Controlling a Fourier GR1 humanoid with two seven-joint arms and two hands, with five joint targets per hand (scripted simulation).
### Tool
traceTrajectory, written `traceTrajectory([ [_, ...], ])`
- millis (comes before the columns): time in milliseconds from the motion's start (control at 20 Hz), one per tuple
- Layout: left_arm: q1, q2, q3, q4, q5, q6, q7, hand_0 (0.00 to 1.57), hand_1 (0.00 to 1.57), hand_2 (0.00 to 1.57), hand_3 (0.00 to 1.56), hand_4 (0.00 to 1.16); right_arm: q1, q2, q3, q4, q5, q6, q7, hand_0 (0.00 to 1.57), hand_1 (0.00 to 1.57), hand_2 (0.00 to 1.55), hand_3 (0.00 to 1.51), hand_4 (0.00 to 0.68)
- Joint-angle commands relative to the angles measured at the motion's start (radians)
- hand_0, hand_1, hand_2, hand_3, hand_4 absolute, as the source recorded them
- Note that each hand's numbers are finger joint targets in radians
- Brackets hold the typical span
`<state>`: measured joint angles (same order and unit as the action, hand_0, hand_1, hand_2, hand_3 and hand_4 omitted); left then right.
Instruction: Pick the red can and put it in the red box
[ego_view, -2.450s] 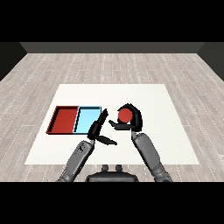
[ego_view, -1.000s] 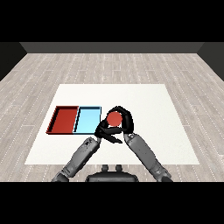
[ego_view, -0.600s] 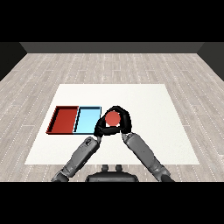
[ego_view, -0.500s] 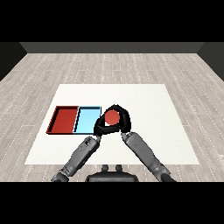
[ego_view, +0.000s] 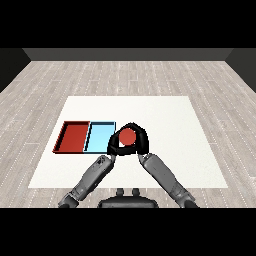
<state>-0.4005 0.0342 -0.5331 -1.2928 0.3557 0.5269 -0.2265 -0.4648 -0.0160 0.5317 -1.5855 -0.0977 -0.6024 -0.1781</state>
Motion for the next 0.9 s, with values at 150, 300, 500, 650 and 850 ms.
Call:
traceTrajectory([
  [150, -0.015, -0.033, -0.046, -0.05, -0.012, 0.045, 0.021, 1.57, 1.57, 1.57, 1.49, 1.13, 0.017, 0.015, 0.021, 0.033, -0.033, -0.029, -0.045, 1.42, 1.42, 1.35, 1.28, 0.172],
  [300, -0.007, -0.033, -0.015, -0.026, -0.021, 0.005, -0.008, 1.57, 1.57, 1.57, 1.5, 1.13, -0.01, -0.024, 0.005, 0.025, 0.064, 0.055, 0.112, 0.0, 0.0, 0.0, 0.0, 0.0],
  [500, -0.063, -0.033, -0.024, -0.026, -0.009, 0.05, 0.029, 1.57, 1.57, 1.57, 1.5, 1.13, 0.002, 0.003, -0.018, 0.016, 0.101, 0.087, 0.13, 0.0, 0.0, 0.0, 0.0, 0.0],
  [650, 0.01, -0.02, -0.002, -0.099, -0.087, 0.01, 0.07, 1.57, 1.57, 1.57, 1.5, 1.13, -0.03, 0.015, -0.03, -0.003, 0.157, 0.059, 0.187, 0.0, 0.0, 0.0, 0.0, 0.0],
  [850, -0.01, -0.033, 0.035, -0.004, -0.048, -0.029, -0.003, 1.57, 1.57, 1.57, 1.5, 1.13, 0.044, 0.015, -0.073, -0.076, 0.129, 0.076, 0.178, 0.0, 0.0, 0.0, 0.0, 0.0],
])
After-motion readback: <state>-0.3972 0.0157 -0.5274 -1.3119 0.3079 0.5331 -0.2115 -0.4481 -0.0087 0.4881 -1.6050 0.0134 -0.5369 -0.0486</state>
